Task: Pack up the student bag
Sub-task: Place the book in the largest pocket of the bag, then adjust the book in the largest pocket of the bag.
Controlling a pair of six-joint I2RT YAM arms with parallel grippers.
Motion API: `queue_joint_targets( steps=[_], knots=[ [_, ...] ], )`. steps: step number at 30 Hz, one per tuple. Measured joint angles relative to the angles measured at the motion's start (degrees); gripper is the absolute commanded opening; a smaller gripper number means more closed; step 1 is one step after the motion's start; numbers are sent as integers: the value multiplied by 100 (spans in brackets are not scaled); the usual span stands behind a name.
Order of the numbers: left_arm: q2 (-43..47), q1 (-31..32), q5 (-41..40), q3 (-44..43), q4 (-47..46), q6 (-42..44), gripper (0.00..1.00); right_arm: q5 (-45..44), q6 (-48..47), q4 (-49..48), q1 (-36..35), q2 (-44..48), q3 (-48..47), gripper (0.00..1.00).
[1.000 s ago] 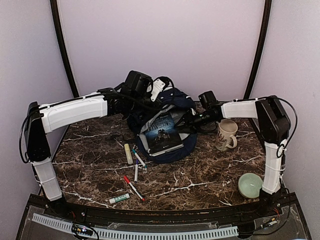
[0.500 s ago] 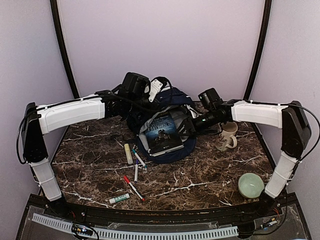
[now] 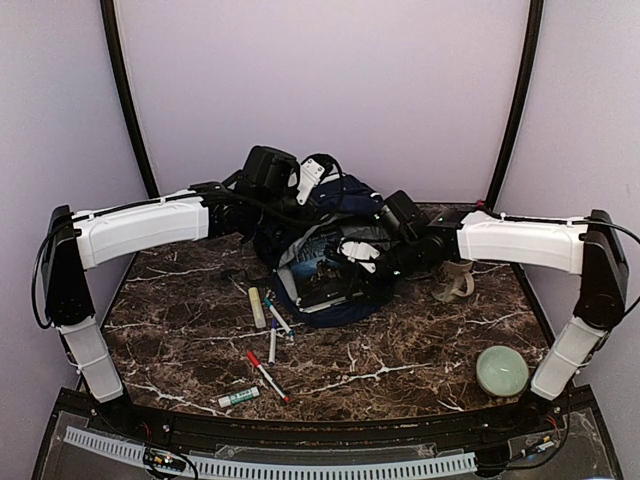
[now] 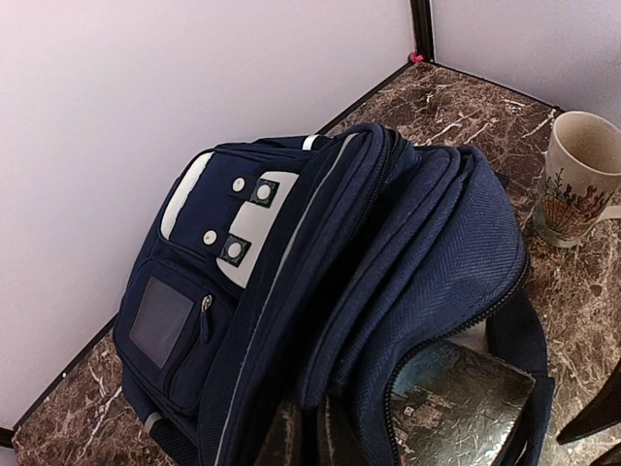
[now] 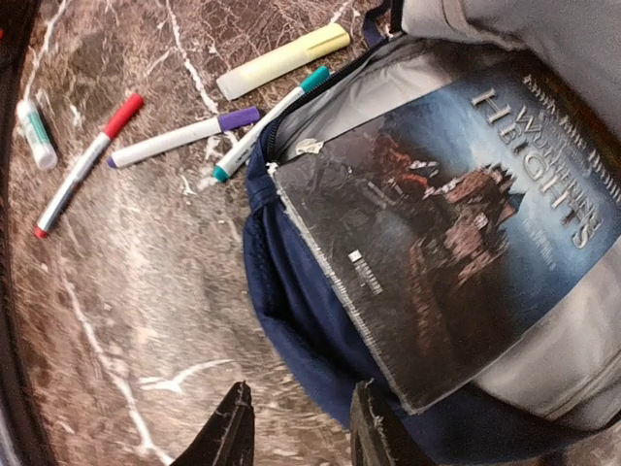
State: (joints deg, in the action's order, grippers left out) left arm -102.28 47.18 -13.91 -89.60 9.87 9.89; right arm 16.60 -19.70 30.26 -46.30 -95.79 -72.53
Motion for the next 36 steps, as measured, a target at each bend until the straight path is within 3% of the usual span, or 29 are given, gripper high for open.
queue_joint_targets(
  steps=[6,14,20,36],
  knots=[
    [20,0,2,0,7,0,0,-1010,-1161,-286,-214,-153,-92,42],
    [74,0,22,44,15,-4,0,-1690,-1932,-592,-400,-920,-332,49],
    [138,-2,57,98,42,-9,0,-1945,-2162,-833,-424,-1182,-337,52],
    [192,11,236,238,9,-138,0,-2868,-2116,-1797,-310,-2159,-1165,44]
  ],
)
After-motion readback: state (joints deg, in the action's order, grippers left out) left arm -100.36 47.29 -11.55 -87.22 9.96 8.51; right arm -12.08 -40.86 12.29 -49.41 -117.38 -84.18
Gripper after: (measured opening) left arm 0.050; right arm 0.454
